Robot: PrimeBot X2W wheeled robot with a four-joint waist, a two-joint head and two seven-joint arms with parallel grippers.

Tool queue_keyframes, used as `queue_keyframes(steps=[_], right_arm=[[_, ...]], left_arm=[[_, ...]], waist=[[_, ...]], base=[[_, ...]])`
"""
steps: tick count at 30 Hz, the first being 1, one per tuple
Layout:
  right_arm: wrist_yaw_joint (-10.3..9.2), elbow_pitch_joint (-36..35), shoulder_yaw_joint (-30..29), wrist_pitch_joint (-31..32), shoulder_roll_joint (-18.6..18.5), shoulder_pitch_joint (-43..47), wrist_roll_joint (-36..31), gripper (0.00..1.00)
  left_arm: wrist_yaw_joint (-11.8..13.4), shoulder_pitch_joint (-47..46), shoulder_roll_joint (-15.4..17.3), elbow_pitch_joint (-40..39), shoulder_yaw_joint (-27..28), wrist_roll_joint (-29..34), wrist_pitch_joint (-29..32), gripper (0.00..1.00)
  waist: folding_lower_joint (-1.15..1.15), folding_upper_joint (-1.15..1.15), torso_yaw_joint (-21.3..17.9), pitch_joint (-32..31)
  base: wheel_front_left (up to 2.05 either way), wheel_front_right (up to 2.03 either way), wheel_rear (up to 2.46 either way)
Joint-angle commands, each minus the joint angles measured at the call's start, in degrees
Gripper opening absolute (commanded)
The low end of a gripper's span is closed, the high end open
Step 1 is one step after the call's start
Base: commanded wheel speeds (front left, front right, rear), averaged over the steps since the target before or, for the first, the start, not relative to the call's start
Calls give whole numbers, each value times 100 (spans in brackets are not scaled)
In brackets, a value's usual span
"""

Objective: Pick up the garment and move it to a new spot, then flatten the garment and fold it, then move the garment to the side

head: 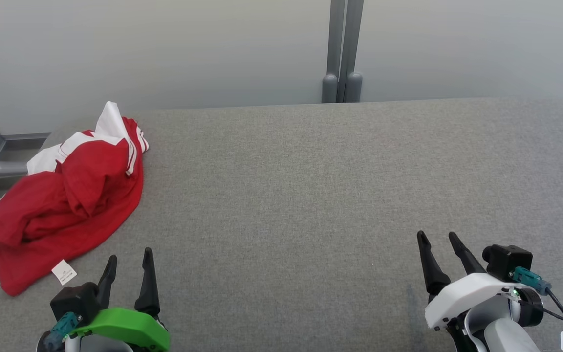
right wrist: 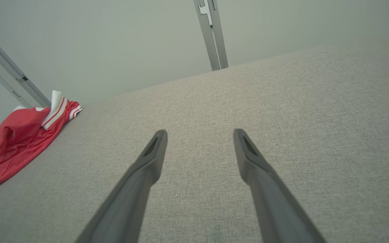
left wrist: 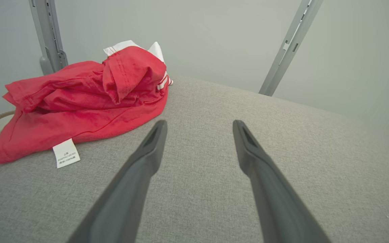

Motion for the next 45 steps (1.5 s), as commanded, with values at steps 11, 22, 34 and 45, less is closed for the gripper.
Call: queue_keyframes(steps=[11, 22, 34, 45], right_arm=[[2, 121, 110, -96, -36, -132, -489, 100], [2, 206, 161, -125, -39, -147, -886, 100], [2, 267, 187, -169, -40, -201, -986, 100], [1, 324, 122, -233, -39, -201, -1041, 100]], left_arm=[[-25, 30, 17, 11, -12, 305, -206, 100], [-15, 98, 61, 73, -100, 533, -263, 100], [30, 50, 37, 127, -79, 468, -229, 100], [75, 112, 61, 130, -120, 423, -244, 100]], waist=[[0, 0, -9, -67], [0, 0, -17, -108], [0, 0, -1, -94], [0, 0, 16, -94]], base=[[0, 0, 0], [0, 0, 0], [0, 0, 0], [0, 0, 0]])
